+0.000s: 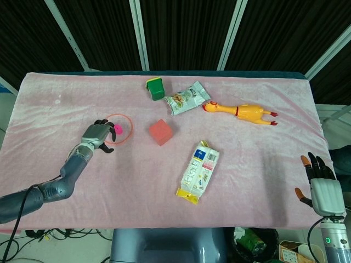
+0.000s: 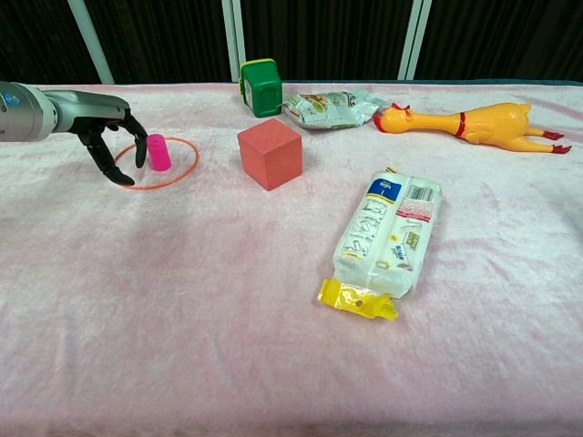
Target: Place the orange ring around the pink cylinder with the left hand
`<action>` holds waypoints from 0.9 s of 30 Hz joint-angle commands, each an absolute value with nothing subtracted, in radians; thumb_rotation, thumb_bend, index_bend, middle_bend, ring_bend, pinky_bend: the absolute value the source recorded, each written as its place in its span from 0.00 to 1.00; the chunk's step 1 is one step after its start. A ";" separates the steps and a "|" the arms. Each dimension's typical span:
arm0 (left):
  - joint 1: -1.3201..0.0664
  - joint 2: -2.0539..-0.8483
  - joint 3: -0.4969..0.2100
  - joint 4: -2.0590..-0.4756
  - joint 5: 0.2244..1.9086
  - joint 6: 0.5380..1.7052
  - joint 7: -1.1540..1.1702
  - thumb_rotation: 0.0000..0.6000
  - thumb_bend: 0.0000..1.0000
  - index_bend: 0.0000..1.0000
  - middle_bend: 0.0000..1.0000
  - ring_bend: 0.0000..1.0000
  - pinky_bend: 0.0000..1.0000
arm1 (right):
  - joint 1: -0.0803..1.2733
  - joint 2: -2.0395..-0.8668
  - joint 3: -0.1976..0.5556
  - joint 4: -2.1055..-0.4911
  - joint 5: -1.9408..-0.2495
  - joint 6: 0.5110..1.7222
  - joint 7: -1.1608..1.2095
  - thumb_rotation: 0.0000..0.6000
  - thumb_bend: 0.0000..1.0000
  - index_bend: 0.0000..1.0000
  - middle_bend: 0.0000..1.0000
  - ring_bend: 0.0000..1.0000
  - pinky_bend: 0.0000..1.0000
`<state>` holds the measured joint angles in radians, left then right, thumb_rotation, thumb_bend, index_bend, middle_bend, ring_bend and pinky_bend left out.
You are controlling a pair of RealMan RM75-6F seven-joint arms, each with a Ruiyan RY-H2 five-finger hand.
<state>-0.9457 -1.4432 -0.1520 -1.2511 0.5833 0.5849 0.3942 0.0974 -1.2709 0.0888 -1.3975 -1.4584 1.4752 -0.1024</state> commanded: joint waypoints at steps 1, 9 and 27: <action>-0.928 -1.377 -0.153 -1.358 0.626 0.646 0.382 1.00 0.23 0.47 0.16 0.00 0.00 | 0.097 -1.269 0.090 -1.398 -1.458 1.476 -0.099 1.00 0.18 0.00 0.00 0.00 0.18; -0.756 -1.164 -0.112 -1.691 0.872 0.959 0.344 1.00 0.23 0.44 0.17 0.00 0.00 | 0.095 -1.268 0.087 -1.399 -1.456 1.472 -0.104 1.00 0.18 0.00 0.00 0.00 0.18; -0.180 -1.049 0.144 -1.776 1.371 1.655 0.117 1.00 0.23 0.22 0.07 0.00 0.00 | 0.089 -1.243 0.081 -1.444 -1.469 1.486 -0.134 1.00 0.18 0.00 0.00 0.00 0.18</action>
